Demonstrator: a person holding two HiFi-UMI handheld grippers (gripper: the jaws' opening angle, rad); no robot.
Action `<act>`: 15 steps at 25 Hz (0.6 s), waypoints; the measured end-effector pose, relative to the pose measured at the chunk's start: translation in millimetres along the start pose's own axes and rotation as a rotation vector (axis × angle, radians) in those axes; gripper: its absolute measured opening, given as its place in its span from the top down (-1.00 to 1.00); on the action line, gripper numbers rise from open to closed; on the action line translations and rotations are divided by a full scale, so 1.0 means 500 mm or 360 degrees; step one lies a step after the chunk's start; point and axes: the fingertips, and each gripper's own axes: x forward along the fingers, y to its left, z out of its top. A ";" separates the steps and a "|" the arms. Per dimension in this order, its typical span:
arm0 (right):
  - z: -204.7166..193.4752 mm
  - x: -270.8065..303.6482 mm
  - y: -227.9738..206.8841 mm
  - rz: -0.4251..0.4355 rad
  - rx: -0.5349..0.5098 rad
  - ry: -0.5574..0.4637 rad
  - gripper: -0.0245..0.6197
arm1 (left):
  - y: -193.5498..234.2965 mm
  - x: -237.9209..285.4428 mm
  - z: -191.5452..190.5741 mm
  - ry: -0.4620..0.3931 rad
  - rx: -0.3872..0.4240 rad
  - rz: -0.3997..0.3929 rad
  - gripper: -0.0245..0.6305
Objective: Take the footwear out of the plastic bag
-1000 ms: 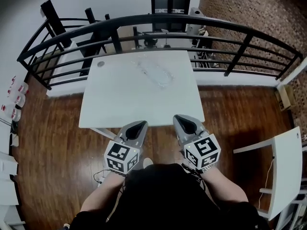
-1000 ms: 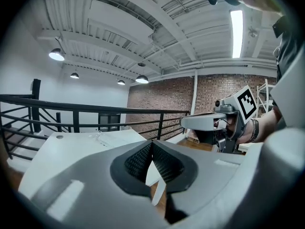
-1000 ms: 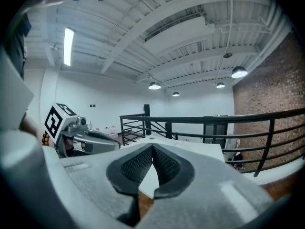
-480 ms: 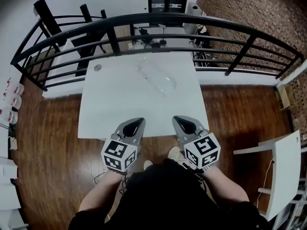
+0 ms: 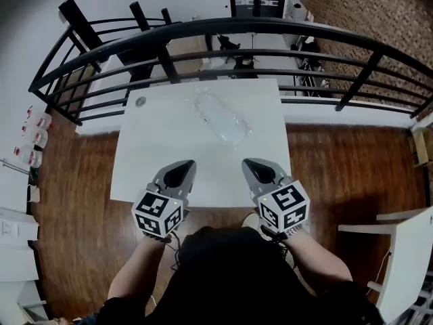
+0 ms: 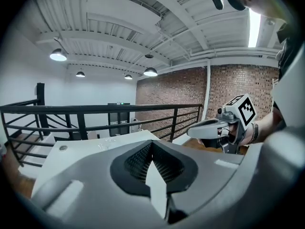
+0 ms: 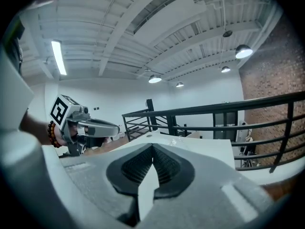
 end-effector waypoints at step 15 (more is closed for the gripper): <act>0.020 0.097 -0.119 -0.0038 0.0069 0.0096 0.95 | 0.143 0.136 0.136 0.0009 0.0126 0.0038 0.89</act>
